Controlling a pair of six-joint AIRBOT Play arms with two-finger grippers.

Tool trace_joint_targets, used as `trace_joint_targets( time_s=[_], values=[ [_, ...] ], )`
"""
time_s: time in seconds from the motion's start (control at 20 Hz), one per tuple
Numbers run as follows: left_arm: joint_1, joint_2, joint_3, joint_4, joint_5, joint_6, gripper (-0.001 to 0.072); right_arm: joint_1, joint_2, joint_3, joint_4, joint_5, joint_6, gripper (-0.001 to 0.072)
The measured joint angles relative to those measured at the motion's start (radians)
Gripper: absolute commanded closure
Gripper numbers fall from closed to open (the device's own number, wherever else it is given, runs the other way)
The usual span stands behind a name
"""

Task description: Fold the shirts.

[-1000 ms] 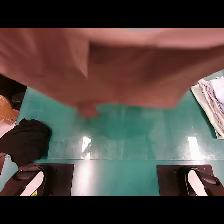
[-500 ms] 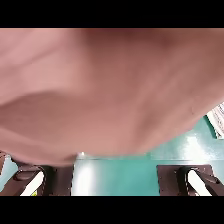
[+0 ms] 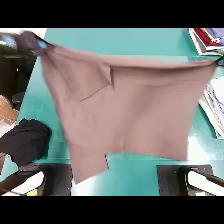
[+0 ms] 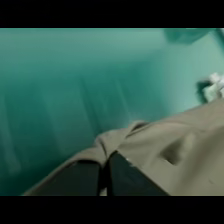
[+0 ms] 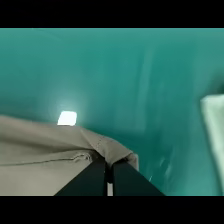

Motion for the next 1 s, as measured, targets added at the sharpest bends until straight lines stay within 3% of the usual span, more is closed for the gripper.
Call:
trace_joint_targets(
  time_s=[0.3,0.55,0.8,1.0],
  values=[
    [0.000,-0.324,-0.053,-0.049,0.224,0.064,0.0681,0.029,-0.342,0.043,0.004,-0.137,-0.005,0.0696],
    [0.002,-0.420,-0.051,-0.138,0.402,0.169,0.0681,0.035,-0.494,0.203,0.010,-0.184,-0.006,0.0696],
    [0.043,-0.442,-0.008,-0.132,0.262,0.259,0.0681,0.035,-0.496,0.195,-0.002,-0.131,-0.024,0.0697],
    [0.060,-0.444,-0.032,0.016,0.116,0.257,0.0681,0.055,-0.433,0.023,-0.007,-0.154,-0.031,0.0696]
  ],
)
